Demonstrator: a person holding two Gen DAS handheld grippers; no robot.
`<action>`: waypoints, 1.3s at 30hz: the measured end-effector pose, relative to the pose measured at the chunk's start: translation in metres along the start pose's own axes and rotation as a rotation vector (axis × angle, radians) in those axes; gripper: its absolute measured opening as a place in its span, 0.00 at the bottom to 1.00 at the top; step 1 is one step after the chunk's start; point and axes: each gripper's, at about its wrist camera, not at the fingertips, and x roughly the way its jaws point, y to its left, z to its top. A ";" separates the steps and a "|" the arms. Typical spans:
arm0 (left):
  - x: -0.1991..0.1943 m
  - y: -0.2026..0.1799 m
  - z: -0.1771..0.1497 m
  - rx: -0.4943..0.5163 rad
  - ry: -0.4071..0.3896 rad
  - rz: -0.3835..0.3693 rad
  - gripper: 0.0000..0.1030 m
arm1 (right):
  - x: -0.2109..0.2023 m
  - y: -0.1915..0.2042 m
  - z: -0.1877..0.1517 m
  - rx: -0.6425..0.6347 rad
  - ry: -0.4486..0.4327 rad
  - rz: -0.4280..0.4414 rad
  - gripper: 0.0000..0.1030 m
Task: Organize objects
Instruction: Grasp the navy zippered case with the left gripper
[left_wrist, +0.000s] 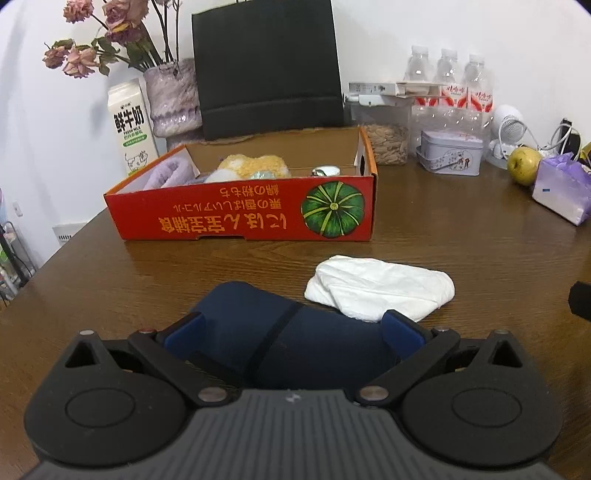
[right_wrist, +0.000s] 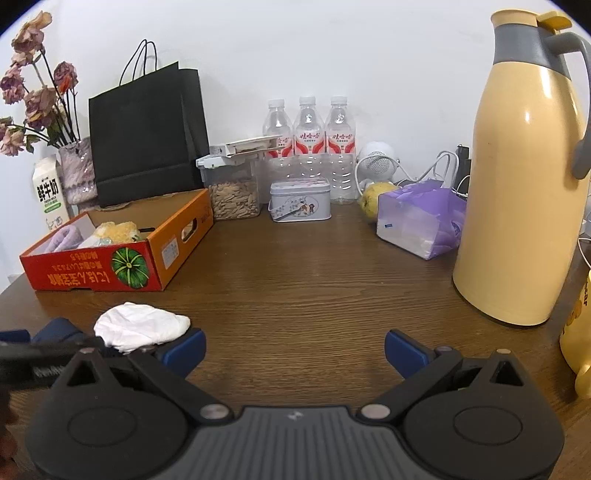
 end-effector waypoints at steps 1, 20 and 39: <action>-0.001 0.003 -0.001 -0.001 0.002 -0.005 1.00 | -0.001 0.000 0.000 0.001 -0.002 0.001 1.00; -0.027 0.080 -0.009 0.040 -0.013 -0.201 1.00 | -0.002 0.013 -0.008 -0.055 -0.011 -0.013 1.00; 0.043 0.064 0.001 0.009 0.120 -0.235 1.00 | 0.002 0.009 -0.008 -0.037 0.007 -0.005 1.00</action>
